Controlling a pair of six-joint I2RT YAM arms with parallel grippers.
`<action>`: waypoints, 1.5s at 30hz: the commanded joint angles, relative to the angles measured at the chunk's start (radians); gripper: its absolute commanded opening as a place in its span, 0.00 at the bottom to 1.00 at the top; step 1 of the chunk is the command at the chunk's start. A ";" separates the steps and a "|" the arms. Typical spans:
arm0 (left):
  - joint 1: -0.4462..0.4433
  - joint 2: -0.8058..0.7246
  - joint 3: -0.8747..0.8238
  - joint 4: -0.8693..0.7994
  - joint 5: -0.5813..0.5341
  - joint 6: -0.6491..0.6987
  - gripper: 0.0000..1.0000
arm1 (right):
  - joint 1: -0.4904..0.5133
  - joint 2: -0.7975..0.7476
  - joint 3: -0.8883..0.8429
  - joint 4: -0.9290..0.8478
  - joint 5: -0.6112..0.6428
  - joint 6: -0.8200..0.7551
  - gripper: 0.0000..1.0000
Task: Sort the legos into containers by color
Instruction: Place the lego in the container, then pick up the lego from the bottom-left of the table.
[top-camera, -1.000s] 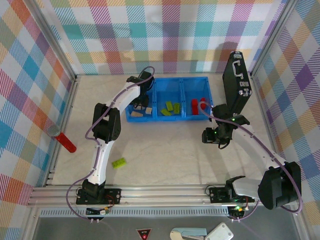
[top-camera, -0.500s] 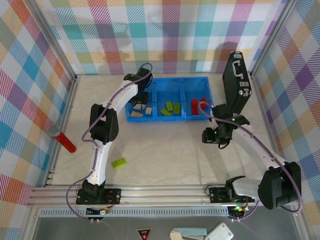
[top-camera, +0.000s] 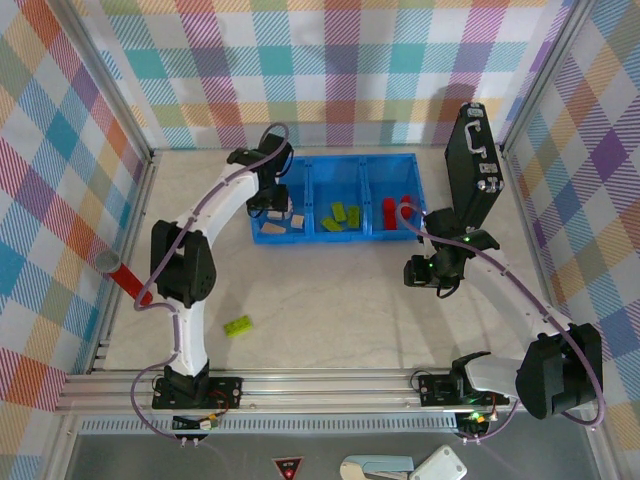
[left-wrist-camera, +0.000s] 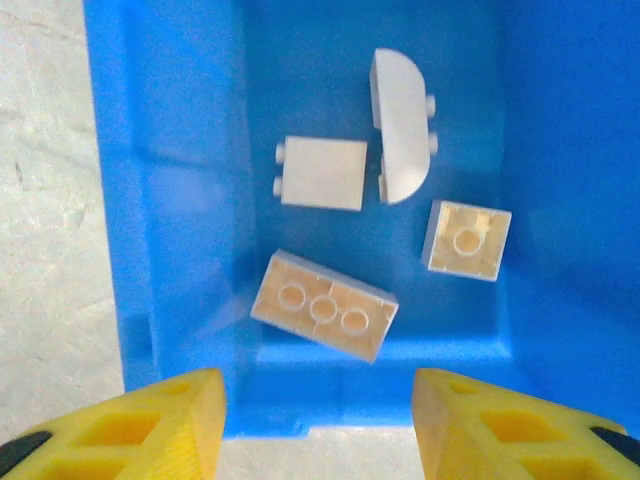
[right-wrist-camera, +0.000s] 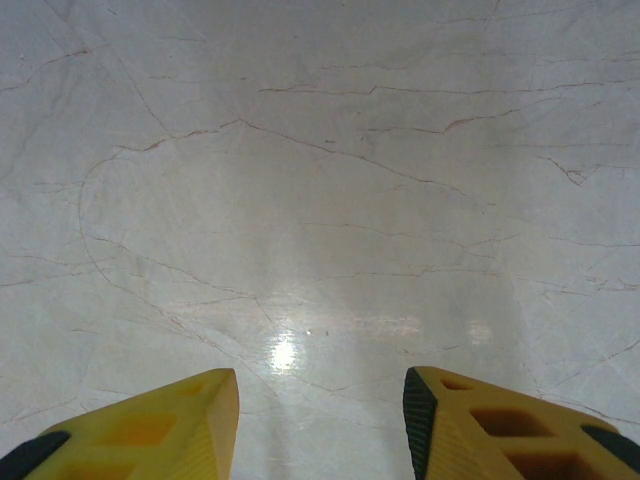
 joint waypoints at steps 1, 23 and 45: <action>-0.006 -0.101 -0.079 -0.027 0.034 -0.056 0.52 | 0.007 -0.008 -0.009 0.008 -0.003 0.006 0.48; -0.020 -0.555 -0.742 0.081 0.117 -0.263 0.59 | 0.013 -0.005 -0.009 0.009 -0.030 0.001 0.48; -0.115 -0.797 -1.154 0.170 0.134 -0.463 0.81 | 0.039 -0.002 -0.011 0.011 -0.033 0.001 0.48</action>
